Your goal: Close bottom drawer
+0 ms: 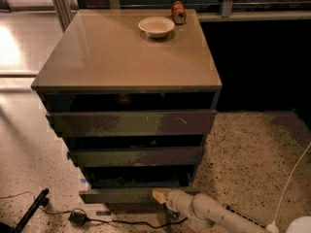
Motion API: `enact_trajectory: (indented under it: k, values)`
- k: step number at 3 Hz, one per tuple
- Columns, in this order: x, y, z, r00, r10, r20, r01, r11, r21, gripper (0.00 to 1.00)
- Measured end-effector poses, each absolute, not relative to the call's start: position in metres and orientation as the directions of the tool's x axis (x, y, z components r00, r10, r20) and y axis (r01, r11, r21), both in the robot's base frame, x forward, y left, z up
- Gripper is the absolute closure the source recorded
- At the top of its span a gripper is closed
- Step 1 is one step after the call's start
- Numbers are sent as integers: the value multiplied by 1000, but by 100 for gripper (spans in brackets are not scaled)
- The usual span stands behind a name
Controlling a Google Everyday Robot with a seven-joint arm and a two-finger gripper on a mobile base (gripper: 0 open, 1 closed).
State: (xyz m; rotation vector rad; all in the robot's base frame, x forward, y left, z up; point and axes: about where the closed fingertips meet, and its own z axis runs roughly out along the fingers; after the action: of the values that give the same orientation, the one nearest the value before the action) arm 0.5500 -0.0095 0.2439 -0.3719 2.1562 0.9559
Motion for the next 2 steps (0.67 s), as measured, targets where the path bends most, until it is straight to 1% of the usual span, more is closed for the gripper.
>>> enact_trajectory:
  k: [1, 2]
  values:
    - [520, -29, 233, -758, -14, -653, -481, 688, 544, 100]
    - [492, -57, 211, -807, -39, -589, -430, 723, 541, 100]
